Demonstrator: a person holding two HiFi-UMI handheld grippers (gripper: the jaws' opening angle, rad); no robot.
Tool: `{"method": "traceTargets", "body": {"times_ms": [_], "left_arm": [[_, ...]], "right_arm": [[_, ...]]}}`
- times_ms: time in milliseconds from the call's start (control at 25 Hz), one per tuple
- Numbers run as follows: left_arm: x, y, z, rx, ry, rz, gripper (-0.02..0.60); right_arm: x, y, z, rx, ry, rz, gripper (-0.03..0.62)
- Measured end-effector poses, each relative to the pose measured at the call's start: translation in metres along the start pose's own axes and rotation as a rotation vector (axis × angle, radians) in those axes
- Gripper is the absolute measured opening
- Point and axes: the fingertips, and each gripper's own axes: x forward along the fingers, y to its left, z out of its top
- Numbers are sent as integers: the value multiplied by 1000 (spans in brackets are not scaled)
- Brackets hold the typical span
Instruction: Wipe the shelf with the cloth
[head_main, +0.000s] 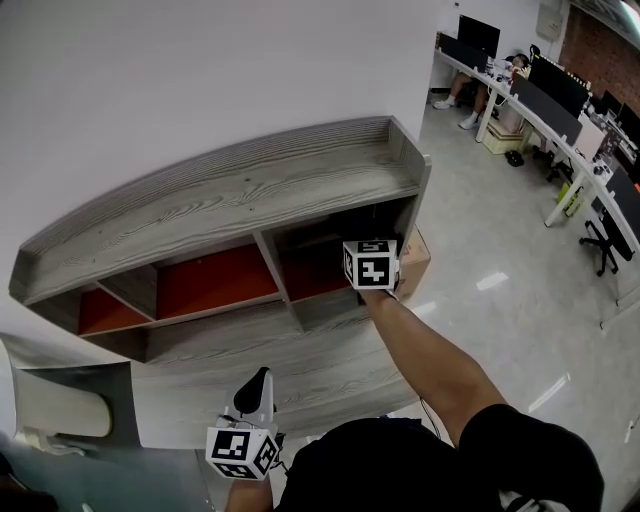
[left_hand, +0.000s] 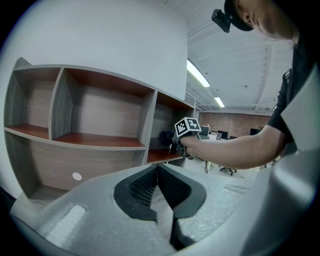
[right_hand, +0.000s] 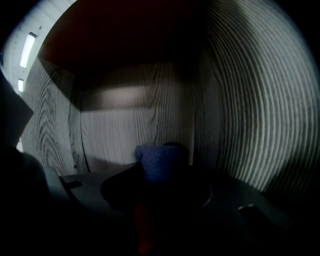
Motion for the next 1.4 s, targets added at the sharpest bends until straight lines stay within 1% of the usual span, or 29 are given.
{"method": "traceTargets", "body": {"times_ms": [120, 280, 360, 480, 640, 720, 840, 1000, 1200, 1400], "left_arm": [[-2, 1, -1, -4, 1, 4, 11], [-5, 1, -4, -7, 8, 6, 10], [-5, 2, -5, -11, 11, 7, 11], [-4, 1, -5, -12, 10, 6, 10], [-2, -4, -4, -6, 12, -3, 11], [-2, -6, -5, -3, 14, -7, 11], [-2, -9, -3, 3, 14, -9, 10], [-4, -11, -2, 6, 14, -6, 11], [-5, -11, -3, 6, 13, 0, 11], [-6, -12, -4, 4, 15, -1, 11]], "right_arm": [[-1, 1, 0, 2, -2, 15, 137], [-10, 9, 4, 18, -28, 86, 138], [-20, 21, 12, 27, -49, 142, 138], [-42, 51, 33, 16, -100, 254, 138], [-80, 102, 69, -66, -183, 407, 138], [-98, 122, 85, -113, -219, 457, 138], [-119, 143, 104, -130, -262, 509, 138], [-131, 159, 119, -171, -288, 526, 138], [-131, 163, 124, -195, -291, 527, 138], [-133, 167, 122, -280, -327, 524, 138]]}}
